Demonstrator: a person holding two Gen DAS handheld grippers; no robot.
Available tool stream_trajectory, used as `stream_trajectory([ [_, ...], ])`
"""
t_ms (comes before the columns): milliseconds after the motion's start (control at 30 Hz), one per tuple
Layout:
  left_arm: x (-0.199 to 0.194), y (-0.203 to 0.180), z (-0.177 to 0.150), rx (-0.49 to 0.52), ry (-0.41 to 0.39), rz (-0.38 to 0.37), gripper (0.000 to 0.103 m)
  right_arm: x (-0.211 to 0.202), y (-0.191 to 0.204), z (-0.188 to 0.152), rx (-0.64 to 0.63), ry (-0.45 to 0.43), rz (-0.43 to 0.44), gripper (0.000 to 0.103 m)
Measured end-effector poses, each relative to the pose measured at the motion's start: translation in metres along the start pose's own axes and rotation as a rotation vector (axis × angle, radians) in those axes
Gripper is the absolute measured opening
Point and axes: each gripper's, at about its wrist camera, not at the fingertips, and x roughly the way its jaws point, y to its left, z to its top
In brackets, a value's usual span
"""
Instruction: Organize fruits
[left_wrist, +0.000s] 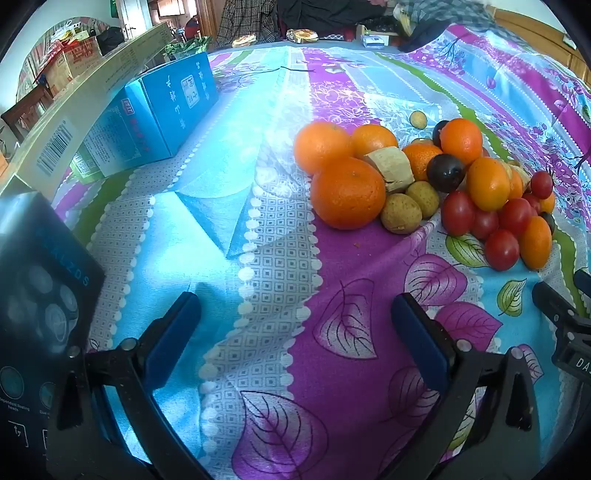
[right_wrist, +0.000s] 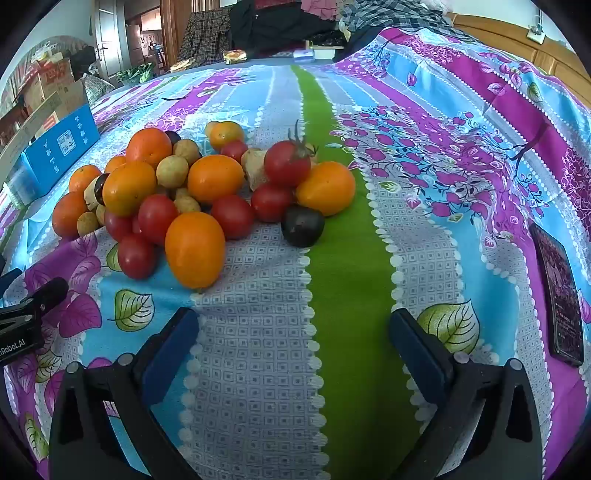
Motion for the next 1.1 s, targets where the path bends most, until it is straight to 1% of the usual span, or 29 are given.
stream_trajectory([
  [1100, 0.0000, 0.0000, 0.0000, 0.000, 0.000, 0.000, 0.103, -0.0006, -0.0006, 0.0004, 0.010, -0.005, -0.006, 0.103],
])
